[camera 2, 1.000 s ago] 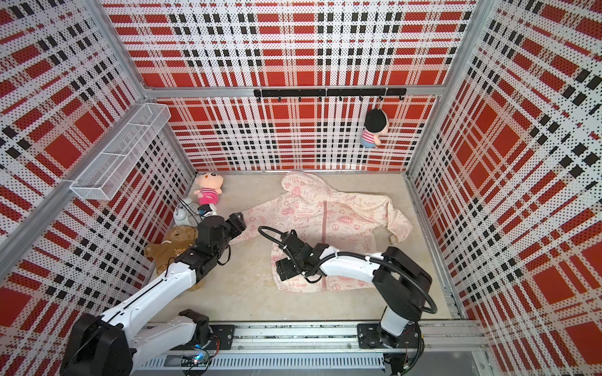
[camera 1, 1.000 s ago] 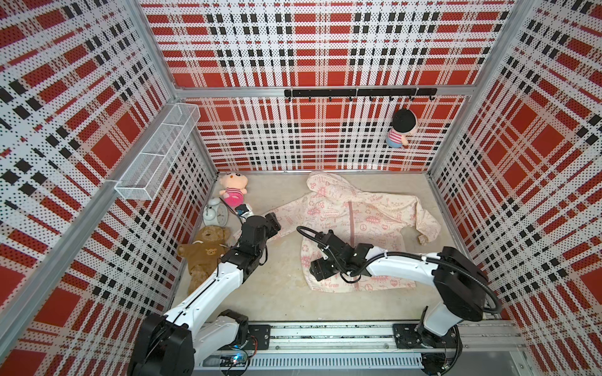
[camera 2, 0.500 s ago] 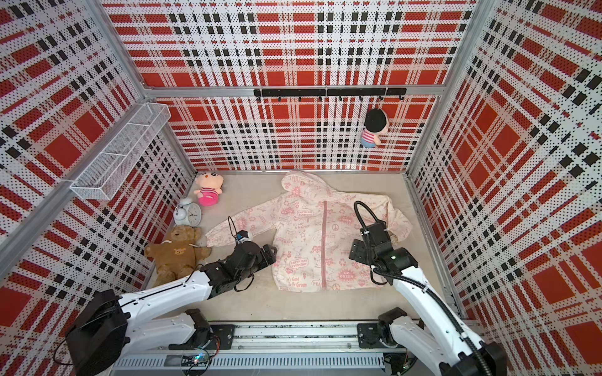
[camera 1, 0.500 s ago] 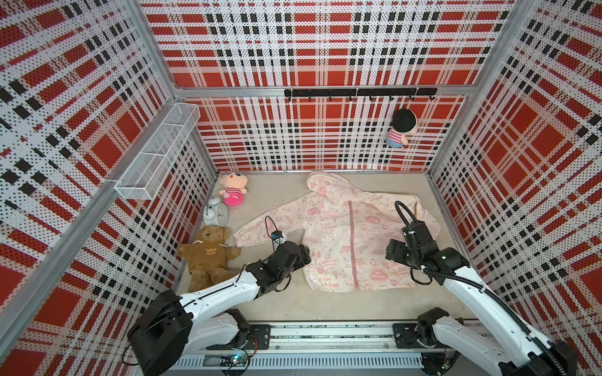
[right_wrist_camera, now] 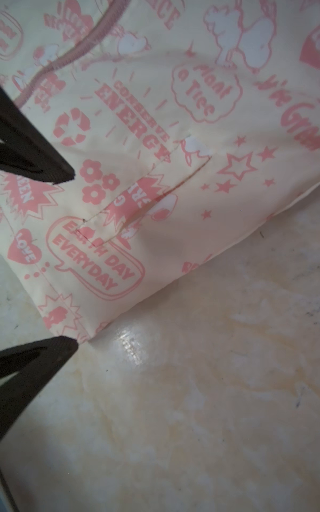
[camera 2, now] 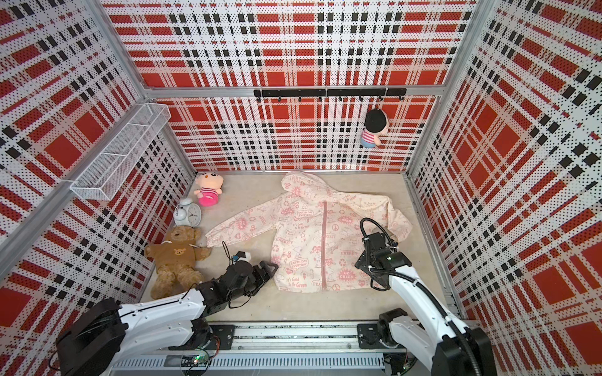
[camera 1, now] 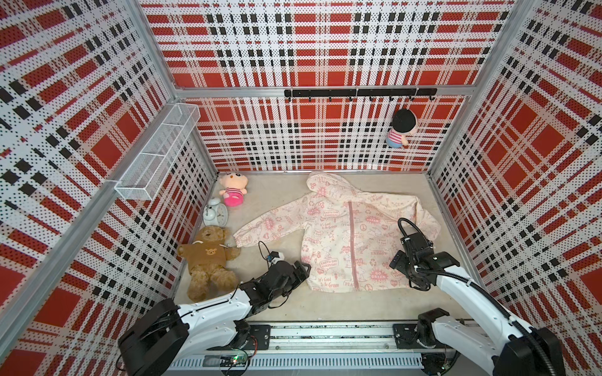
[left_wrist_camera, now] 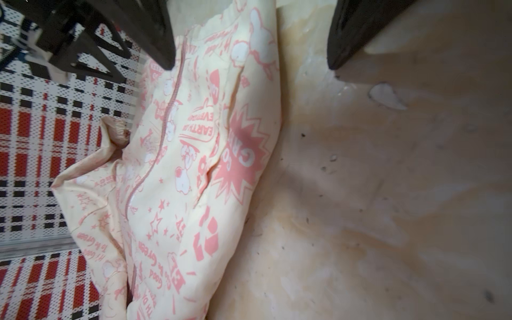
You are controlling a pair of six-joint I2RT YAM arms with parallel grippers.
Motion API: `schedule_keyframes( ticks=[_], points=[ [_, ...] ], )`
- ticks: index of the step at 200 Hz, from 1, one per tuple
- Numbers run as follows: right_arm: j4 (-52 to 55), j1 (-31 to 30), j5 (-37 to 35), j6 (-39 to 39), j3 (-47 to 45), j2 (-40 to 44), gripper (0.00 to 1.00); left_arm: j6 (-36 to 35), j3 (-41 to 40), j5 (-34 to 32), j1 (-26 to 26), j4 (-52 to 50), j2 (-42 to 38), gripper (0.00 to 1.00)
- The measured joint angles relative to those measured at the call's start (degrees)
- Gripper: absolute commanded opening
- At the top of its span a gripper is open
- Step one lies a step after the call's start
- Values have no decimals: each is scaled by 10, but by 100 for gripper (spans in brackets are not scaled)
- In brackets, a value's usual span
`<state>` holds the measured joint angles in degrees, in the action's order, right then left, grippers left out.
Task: Unzip the jacket
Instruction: Flatten out the jacket at the center of the board.
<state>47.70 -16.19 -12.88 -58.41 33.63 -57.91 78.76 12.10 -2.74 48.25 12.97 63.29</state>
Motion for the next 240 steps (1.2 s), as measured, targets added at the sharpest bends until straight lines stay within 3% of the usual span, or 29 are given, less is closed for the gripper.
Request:
schedule_keyframes(
  ticks=[21,53,67,86,99,108,139,168,224,240],
  points=[
    [-9,3,-27,-19,0,-17,86,18,3,13,6,68,49,81],
    [-58,5,-35,-30,-17,-39,75,40,11,25,17,139,121,55],
    [-91,5,-25,-21,-39,-45,59,47,12,25,22,158,143,41],
    [-116,6,-13,-12,-60,-45,27,43,12,23,24,158,155,16],
    [-122,6,-12,-7,-64,-39,3,30,15,17,24,139,146,6],
    [-122,6,-12,-1,-64,-30,0,14,26,7,23,104,133,0],
    [-95,6,-21,8,-40,16,0,-86,132,-39,14,-73,66,0],
    [-77,6,-22,25,-4,38,0,-186,229,-52,-30,-209,18,0],
    [-56,-54,-12,40,38,-5,0,-295,289,-34,-52,-419,-4,0],
    [-46,-66,-17,46,57,-20,0,-317,315,-32,-59,-470,-12,11]
  ],
)
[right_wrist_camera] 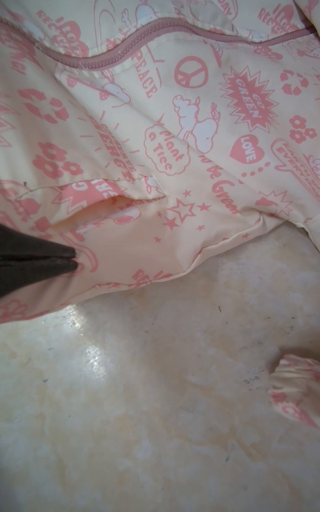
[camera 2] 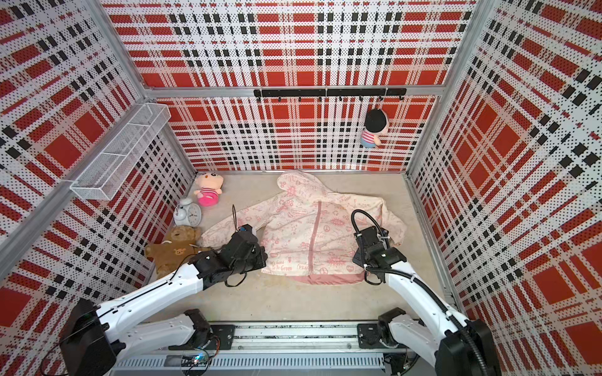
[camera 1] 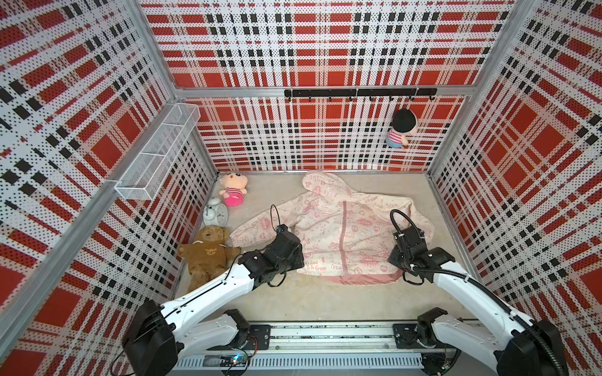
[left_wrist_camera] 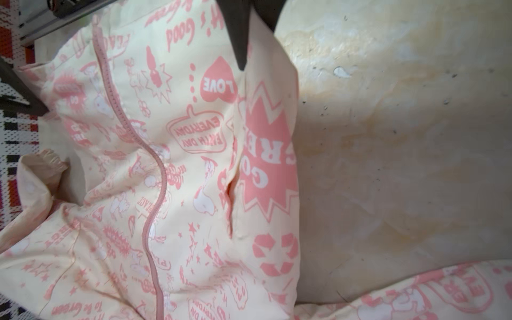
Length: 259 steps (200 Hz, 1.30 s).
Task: Unzip the jacket
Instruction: Flatten out the jacket at the center of the board.
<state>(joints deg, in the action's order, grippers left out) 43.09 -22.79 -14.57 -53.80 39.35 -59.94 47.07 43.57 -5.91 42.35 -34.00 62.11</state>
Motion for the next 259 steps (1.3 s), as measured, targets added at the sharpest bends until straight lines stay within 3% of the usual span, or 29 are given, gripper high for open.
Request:
schedule_keyframes(
  ticks=[8,26,35,44,57,78,96,125,144,161,193,225,259],
  points=[
    [5,-2,-8,5,14,-10,0,-12,19,-1,-5,-20,-1,28],
    [21,1,-47,19,46,-39,0,-47,58,-21,-34,-62,-3,55],
    [23,2,-58,24,54,-51,0,-63,70,-30,-48,-75,-2,62],
    [24,-1,-61,27,53,-58,9,-76,76,-40,-57,-87,3,68],
    [17,-11,-56,24,32,-57,39,-89,78,-57,-60,-101,12,73],
    [7,-31,-34,13,-22,-38,64,-96,78,-79,-60,-122,14,79],
    [16,-42,-22,3,-47,-20,78,-96,77,-95,-60,-123,-3,83],
    [52,-43,-46,5,-2,6,84,-95,74,-113,-60,-115,-45,81],
    [59,-41,-75,23,57,10,81,-91,65,-112,-59,-85,-48,71],
    [37,-18,-70,62,94,6,72,-87,47,-95,-59,-42,-33,59],
    [-32,59,-18,133,101,-53,45,-66,-1,-46,-59,54,17,63],
    [-92,70,40,170,76,-140,29,-41,-49,-11,-52,129,84,63],
    [-135,70,77,175,24,-189,16,-31,-57,9,-26,161,170,48]
  ],
)
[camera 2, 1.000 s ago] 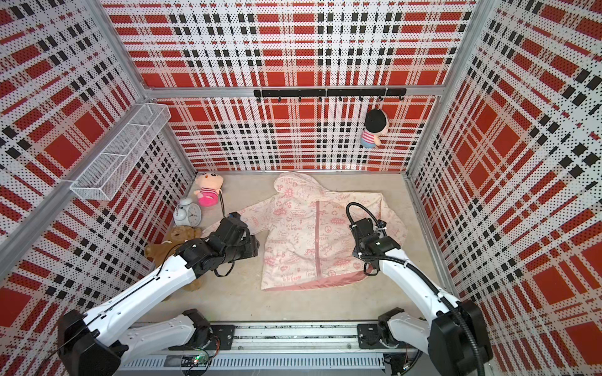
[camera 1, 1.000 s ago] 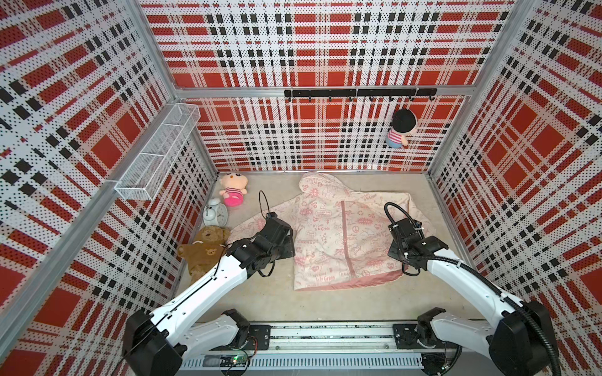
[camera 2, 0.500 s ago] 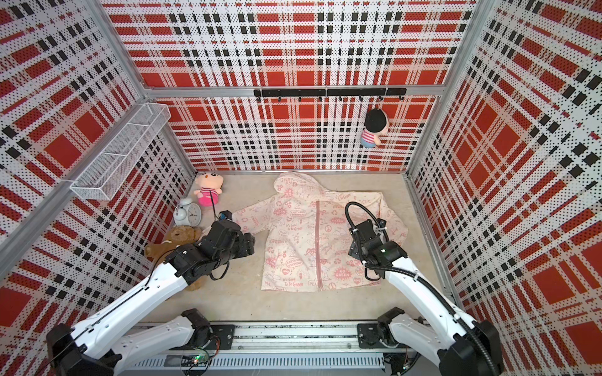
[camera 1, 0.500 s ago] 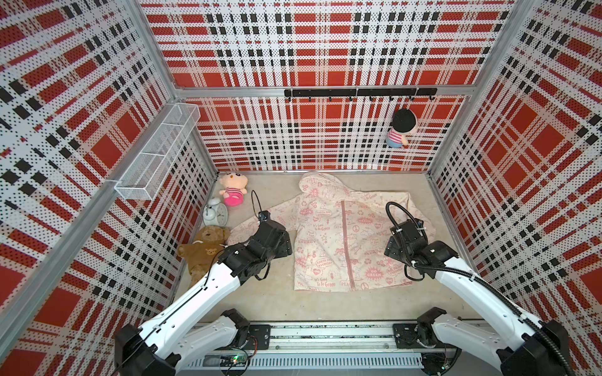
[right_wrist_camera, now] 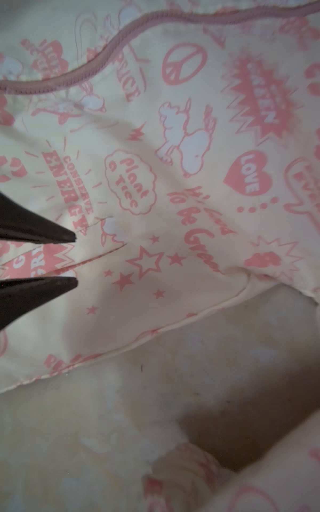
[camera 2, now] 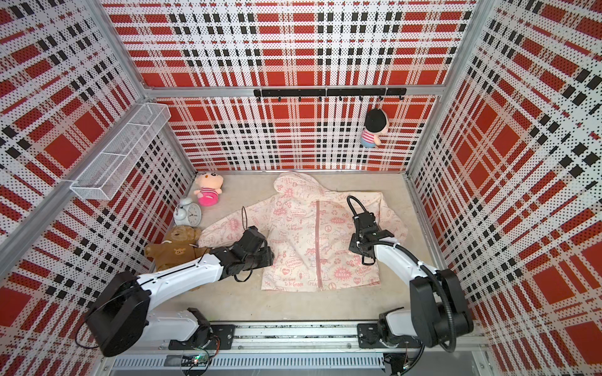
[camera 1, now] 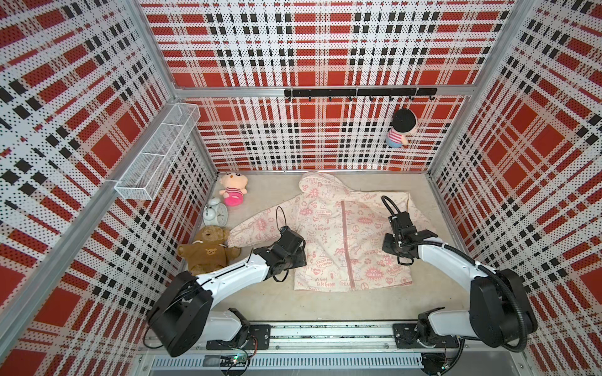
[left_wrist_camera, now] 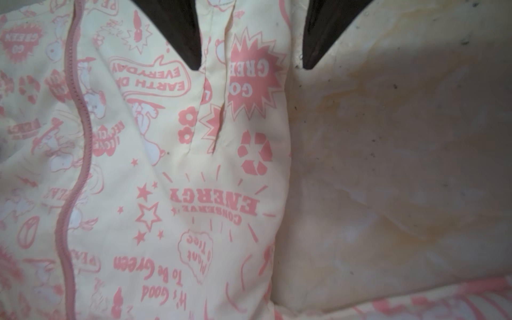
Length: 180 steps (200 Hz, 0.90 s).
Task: Unzip the jacket
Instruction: Flatten out the jacket at the center of the board.
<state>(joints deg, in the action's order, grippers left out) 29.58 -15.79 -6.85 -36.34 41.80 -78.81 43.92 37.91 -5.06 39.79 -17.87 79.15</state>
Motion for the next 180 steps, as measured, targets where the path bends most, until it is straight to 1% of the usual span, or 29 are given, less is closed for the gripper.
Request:
schedule_keyframes(
  ticks=[19,40,53,72,88,110,115,119,122,126,129,135,139,144,150,154,157,164,180],
  points=[
    [-15,-1,13,-13,-31,-3,14,5,-6,11,6,14,32,31],
    [-33,-15,19,-36,-59,-3,14,9,-26,20,3,36,40,8],
    [-49,-38,13,-53,-66,-1,17,13,-44,25,-3,56,32,0],
    [-71,-75,2,-77,-70,-4,18,23,-75,36,-14,83,10,0],
    [-90,-108,-6,-100,-73,-9,18,33,-100,37,-22,87,-20,0],
    [-106,-158,-17,-131,-78,-9,18,56,-128,28,-24,59,-74,0],
    [-106,-170,-19,-140,-79,-7,19,62,-132,25,-25,47,-86,0],
    [-105,-180,-20,-146,-81,-5,23,69,-134,22,-25,35,-96,0],
    [-105,-189,-21,-151,-82,-2,26,72,-135,20,-26,28,-103,4],
    [-102,-197,-21,-159,-84,1,32,79,-135,16,-27,14,-113,11],
    [-100,-206,-22,-163,-86,5,36,85,-135,12,-27,2,-123,19],
    [-90,-221,-21,-175,-88,16,43,92,-134,3,-28,-16,-143,39],
    [-81,-229,-20,-179,-90,25,46,100,-134,-4,-28,-27,-157,47],
    [-67,-237,-18,-182,-91,35,51,110,-132,-14,-29,-46,-179,52],
    [-47,-247,-16,-189,-91,50,59,117,-128,-28,-31,-64,-205,59],
    [-36,-252,-16,-194,-90,63,67,123,-122,-37,-31,-79,-224,64],
    [-24,-255,-17,-191,-88,73,71,129,-116,-45,-33,-90,-237,67],
    [2,-257,-23,-194,-78,94,77,133,-100,-63,-36,-112,-264,70],
    [68,-243,-48,-177,-17,129,84,132,-39,-110,-42,-144,-306,72]
  ],
)
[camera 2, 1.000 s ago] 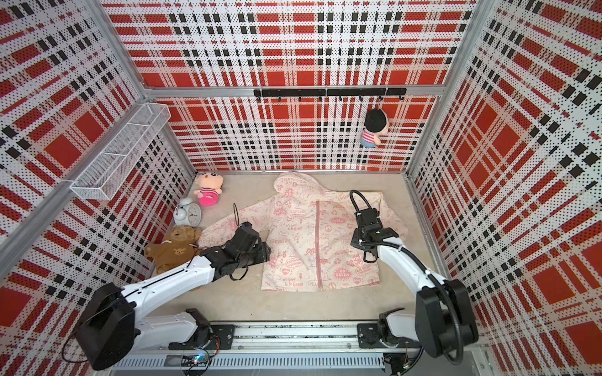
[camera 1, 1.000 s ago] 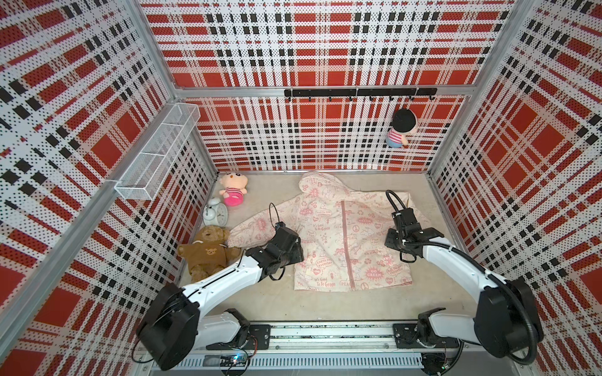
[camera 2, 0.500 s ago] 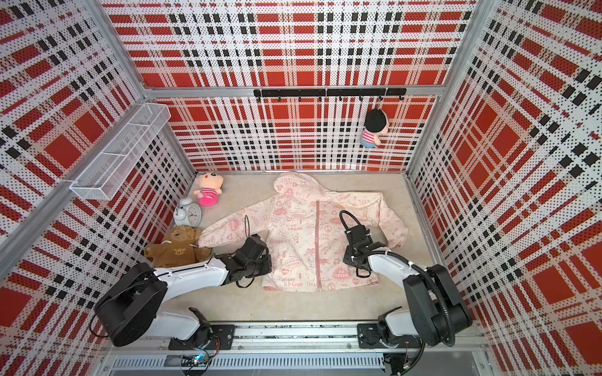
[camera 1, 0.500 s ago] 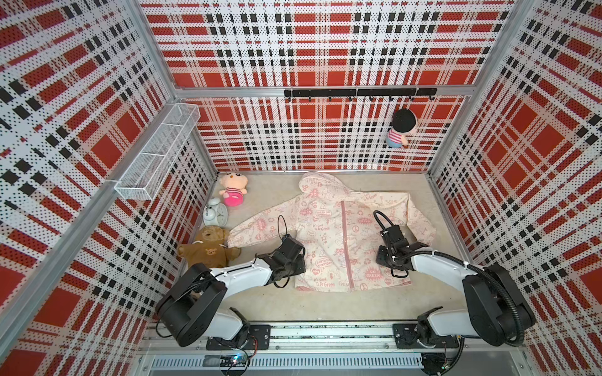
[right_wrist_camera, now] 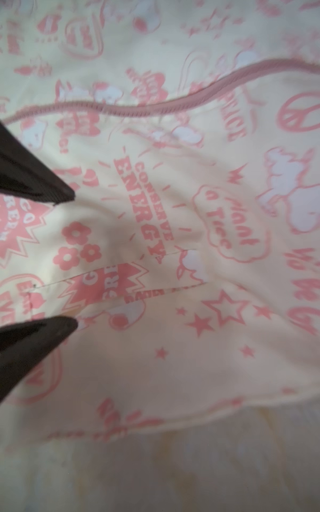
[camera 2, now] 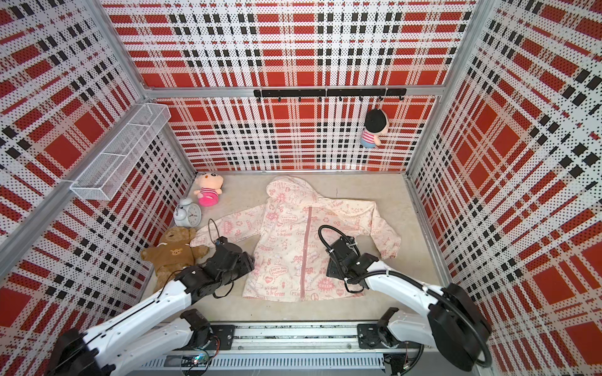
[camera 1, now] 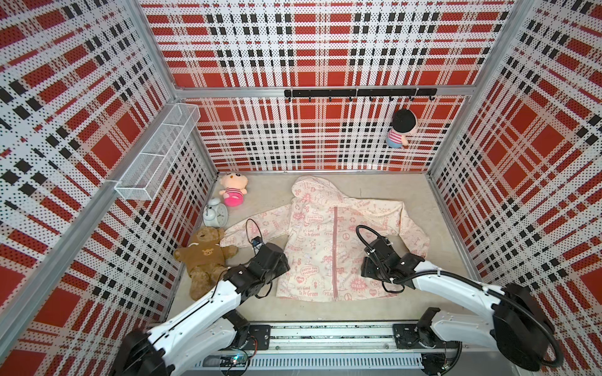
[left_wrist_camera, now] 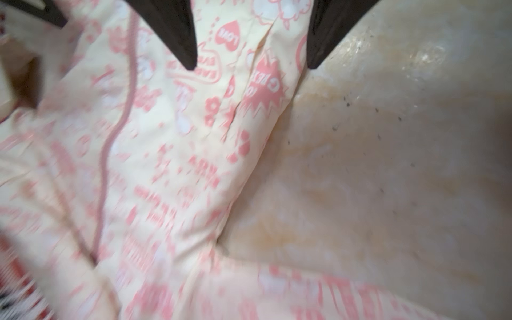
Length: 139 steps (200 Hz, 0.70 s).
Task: Unzip the jacket
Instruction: Flatten out the jacket at the center of the board.
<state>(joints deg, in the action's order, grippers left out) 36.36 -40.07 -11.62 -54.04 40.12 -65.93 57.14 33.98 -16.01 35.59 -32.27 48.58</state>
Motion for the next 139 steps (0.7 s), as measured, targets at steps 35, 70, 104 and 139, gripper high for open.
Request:
schedule_keyframes(
  ticks=[35,70,104,139],
  points=[
    [50,140,-36,94,178,-23,100,-50,111,-70,-12,21,7,70],
    [74,296,-63,204,231,-109,100,-98,140,-68,-34,101,82,70],
    [112,325,-83,273,221,-152,99,-117,140,-52,-38,178,157,69],
    [113,344,-68,326,192,-167,91,-123,122,-18,-42,269,218,66]
  ],
)
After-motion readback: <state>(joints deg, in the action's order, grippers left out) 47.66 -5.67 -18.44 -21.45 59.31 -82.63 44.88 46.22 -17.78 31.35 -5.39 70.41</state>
